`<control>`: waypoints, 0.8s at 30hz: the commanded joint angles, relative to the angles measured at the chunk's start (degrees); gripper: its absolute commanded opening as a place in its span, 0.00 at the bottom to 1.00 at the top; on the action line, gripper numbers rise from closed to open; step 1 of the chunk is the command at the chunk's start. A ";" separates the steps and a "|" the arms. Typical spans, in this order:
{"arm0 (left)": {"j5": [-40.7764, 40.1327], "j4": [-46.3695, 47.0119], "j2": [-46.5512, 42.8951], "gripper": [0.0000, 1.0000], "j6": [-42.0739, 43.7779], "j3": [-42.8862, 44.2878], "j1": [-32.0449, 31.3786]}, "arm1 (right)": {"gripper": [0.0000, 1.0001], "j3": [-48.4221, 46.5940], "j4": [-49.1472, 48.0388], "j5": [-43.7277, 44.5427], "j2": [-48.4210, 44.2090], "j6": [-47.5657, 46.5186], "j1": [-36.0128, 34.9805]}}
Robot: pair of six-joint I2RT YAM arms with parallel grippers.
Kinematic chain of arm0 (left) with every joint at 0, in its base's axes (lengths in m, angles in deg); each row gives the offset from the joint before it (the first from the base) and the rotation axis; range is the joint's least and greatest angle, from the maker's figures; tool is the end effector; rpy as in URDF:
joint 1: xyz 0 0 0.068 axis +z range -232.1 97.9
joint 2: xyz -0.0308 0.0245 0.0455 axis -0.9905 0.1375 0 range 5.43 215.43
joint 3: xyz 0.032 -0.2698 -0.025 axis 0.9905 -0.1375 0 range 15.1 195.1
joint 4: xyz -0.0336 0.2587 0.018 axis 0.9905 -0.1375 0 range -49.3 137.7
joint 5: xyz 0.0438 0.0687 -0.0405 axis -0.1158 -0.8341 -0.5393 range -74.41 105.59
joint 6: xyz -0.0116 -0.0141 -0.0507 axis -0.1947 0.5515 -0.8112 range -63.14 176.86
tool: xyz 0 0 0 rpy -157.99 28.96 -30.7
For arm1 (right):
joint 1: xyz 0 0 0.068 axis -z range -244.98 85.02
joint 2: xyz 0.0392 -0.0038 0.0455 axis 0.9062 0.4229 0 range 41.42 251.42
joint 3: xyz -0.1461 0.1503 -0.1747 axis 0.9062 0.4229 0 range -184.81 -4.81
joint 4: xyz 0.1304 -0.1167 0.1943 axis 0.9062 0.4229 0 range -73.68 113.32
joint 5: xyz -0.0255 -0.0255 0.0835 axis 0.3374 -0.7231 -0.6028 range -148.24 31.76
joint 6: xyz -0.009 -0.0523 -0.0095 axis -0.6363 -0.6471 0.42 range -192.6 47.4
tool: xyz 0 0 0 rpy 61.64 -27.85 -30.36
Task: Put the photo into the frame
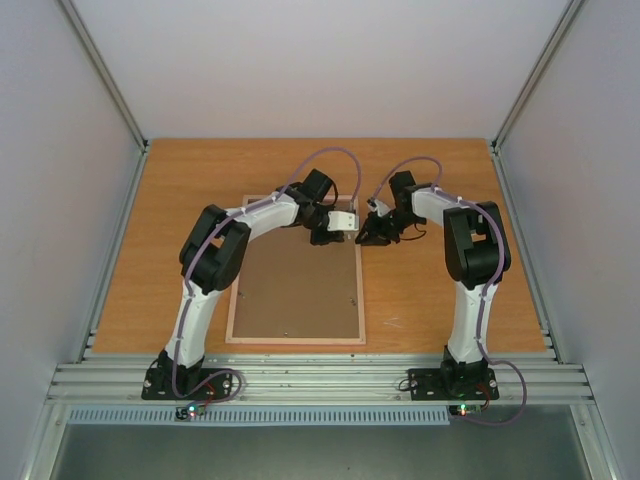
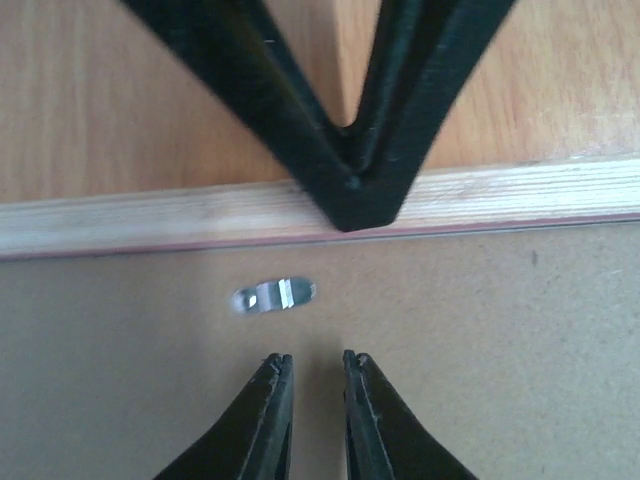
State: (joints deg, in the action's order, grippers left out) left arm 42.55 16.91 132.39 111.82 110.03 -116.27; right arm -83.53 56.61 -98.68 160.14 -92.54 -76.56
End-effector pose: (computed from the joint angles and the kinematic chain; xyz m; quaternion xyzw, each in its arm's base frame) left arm 0.3771 -0.2755 0.1513 0.7023 0.6350 -0.1817 0.2657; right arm 0.3776 0.1009 0.1338 -0.2821 0.8919 0.3377 0.1043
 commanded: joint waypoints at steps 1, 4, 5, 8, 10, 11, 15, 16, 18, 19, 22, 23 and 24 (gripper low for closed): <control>-0.15 1.93 1.92 0.17 4.60 -0.48 -0.54 | 0.18 -1.67 -1.01 -1.06 2.15 1.55 0.06; -0.68 2.22 2.53 0.16 4.40 -0.13 -0.75 | 0.15 -0.72 -1.16 -0.94 2.56 1.83 0.06; -0.80 2.20 2.65 0.16 4.38 -0.03 -0.80 | 0.15 -0.21 -1.32 -1.03 2.57 1.90 0.07; -1.76 2.90 3.06 0.16 4.78 -0.10 -0.89 | 0.13 1.18 -1.73 -1.12 2.80 2.01 0.27; -2.74 3.36 3.16 0.14 4.82 -0.06 -0.89 | 0.12 1.62 -1.74 -0.89 3.20 2.25 0.59; -3.11 3.66 3.20 0.14 4.82 -0.10 -0.83 | 0.12 1.71 -1.71 -0.72 3.39 2.34 0.79; -3.31 4.24 3.61 0.14 4.54 0.41 -0.71 | 0.11 2.33 -2.23 -0.29 3.63 2.63 1.45; -3.28 4.32 3.91 0.14 4.45 0.73 -0.74 | 0.10 2.48 -2.28 -0.33 3.63 2.67 1.54; -3.32 4.15 4.69 0.13 4.07 1.62 -0.93 | 0.10 2.97 -2.50 -0.48 3.63 2.87 1.55; -3.39 4.01 5.03 0.13 3.96 1.95 -0.98 | 0.09 3.22 -2.58 -0.69 3.63 2.97 1.55; -3.69 4.32 5.48 0.13 3.91 1.97 -1.15 | 0.07 3.94 -2.80 -0.95 3.63 3.15 1.55; -3.95 4.35 5.71 0.13 3.85 1.93 -1.19 | 0.07 4.15 -2.91 -0.99 3.63 3.16 1.51; -4.17 4.46 5.86 0.13 3.80 1.84 -1.24 | 0.07 4.23 -2.96 -1.10 3.70 3.22 1.55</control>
State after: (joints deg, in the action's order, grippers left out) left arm 40.62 19.91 134.92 115.39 111.74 -117.13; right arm -81.80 53.79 -104.28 161.04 -90.10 -74.55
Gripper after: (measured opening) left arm 0.127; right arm 0.073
